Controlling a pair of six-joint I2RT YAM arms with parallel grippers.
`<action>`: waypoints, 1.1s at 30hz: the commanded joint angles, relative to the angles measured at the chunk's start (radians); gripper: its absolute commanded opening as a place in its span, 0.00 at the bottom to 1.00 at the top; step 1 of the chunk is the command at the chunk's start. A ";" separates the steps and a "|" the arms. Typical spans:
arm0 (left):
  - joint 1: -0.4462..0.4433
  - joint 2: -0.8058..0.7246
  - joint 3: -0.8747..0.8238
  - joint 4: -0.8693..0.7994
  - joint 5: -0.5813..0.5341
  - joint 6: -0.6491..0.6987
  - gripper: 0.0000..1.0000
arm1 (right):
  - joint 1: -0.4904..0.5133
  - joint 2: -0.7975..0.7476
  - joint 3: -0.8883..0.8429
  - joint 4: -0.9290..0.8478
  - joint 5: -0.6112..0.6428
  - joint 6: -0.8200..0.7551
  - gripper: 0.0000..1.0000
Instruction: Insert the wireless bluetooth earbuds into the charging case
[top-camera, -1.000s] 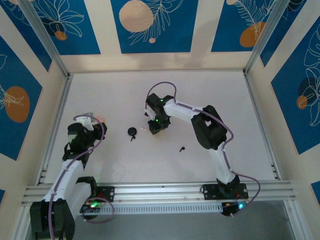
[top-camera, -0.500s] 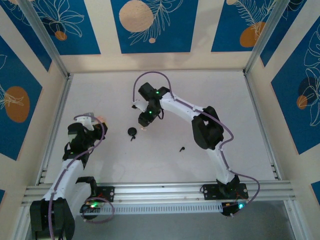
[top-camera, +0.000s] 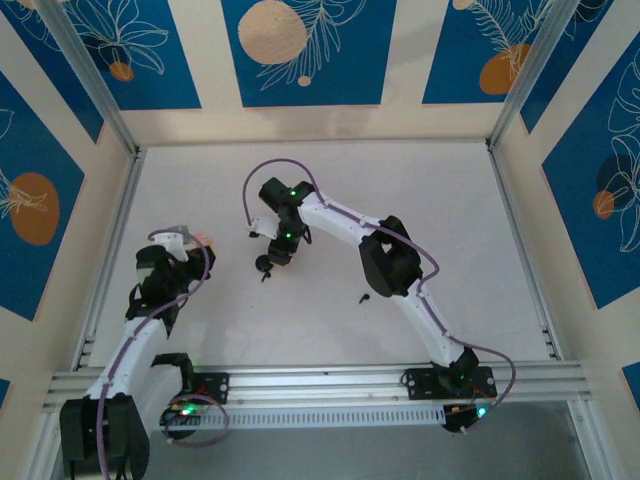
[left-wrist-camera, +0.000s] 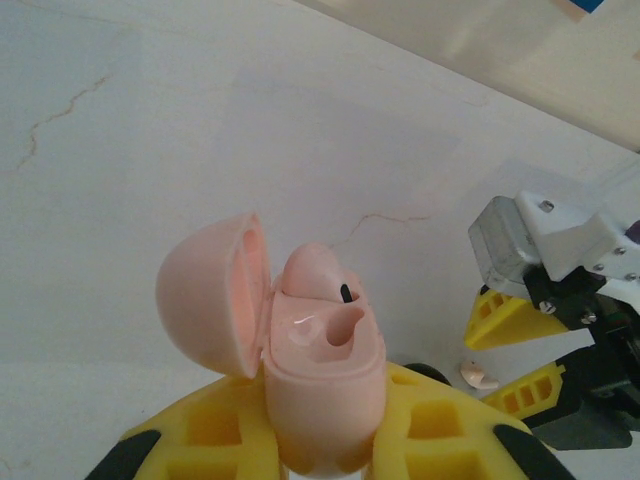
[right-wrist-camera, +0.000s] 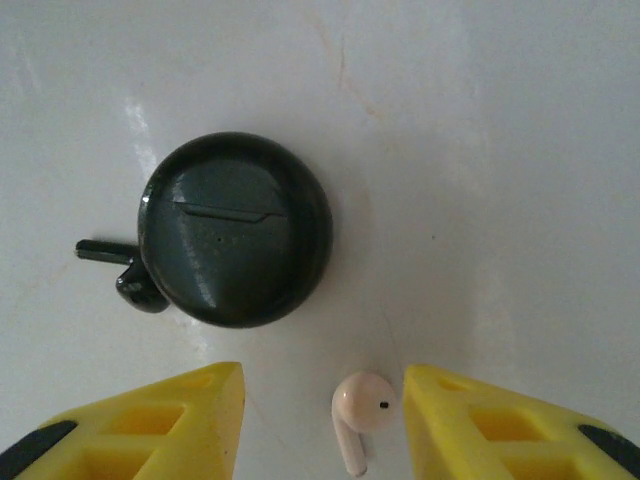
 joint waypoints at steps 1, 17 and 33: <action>0.000 0.001 0.008 0.021 0.025 0.002 0.07 | 0.002 0.033 0.049 -0.062 0.006 -0.041 0.46; 0.000 0.000 0.012 0.009 0.022 0.005 0.07 | -0.011 0.108 0.100 -0.111 0.045 -0.020 0.35; -0.009 -0.009 0.023 -0.005 0.033 0.016 0.07 | -0.040 -0.014 -0.061 -0.107 0.087 0.280 0.25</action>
